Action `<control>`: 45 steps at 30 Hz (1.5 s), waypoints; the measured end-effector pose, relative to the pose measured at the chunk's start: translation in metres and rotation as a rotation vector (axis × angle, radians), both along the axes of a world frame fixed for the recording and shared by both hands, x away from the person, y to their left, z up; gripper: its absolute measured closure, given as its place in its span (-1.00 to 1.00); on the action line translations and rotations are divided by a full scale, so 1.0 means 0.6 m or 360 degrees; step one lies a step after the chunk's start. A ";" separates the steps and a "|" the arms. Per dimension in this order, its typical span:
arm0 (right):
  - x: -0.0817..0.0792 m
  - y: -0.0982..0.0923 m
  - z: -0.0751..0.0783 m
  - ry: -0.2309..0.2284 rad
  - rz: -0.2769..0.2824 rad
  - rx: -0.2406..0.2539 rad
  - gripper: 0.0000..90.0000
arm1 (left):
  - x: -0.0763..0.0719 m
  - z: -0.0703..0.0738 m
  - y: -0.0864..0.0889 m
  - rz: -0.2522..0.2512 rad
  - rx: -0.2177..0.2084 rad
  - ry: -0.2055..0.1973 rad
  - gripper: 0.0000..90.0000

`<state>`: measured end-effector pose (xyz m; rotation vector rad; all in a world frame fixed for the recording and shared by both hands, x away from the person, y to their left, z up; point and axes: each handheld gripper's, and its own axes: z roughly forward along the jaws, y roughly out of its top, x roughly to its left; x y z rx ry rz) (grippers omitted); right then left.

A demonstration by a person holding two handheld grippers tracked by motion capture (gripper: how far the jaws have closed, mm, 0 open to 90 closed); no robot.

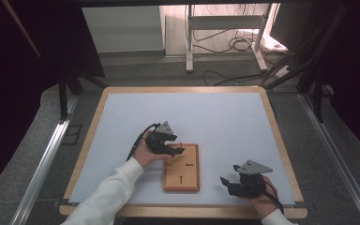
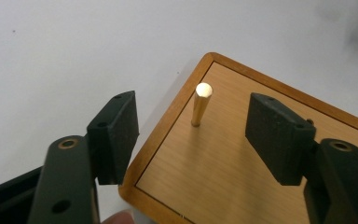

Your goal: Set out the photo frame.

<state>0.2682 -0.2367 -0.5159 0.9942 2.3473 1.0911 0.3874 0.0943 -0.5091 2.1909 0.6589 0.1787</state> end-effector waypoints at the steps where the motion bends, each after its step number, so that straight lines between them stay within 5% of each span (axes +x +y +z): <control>1: 0.000 0.000 0.000 -0.0001 -0.0001 0.0000 -0.32 | 0.002 -0.002 -0.001 -0.0015 -0.0009 -0.0002 -0.19; 28: 0.001 0.004 -0.004 0.0021 0.0013 -0.0019 -0.34 | 0.012 -0.022 -0.015 -0.0052 -0.0024 -0.0012 0.73; 45: 0.001 0.005 -0.005 0.0022 0.0011 -0.0024 -0.34 | 0.015 -0.023 -0.013 -0.0080 -0.0057 0.0039 0.87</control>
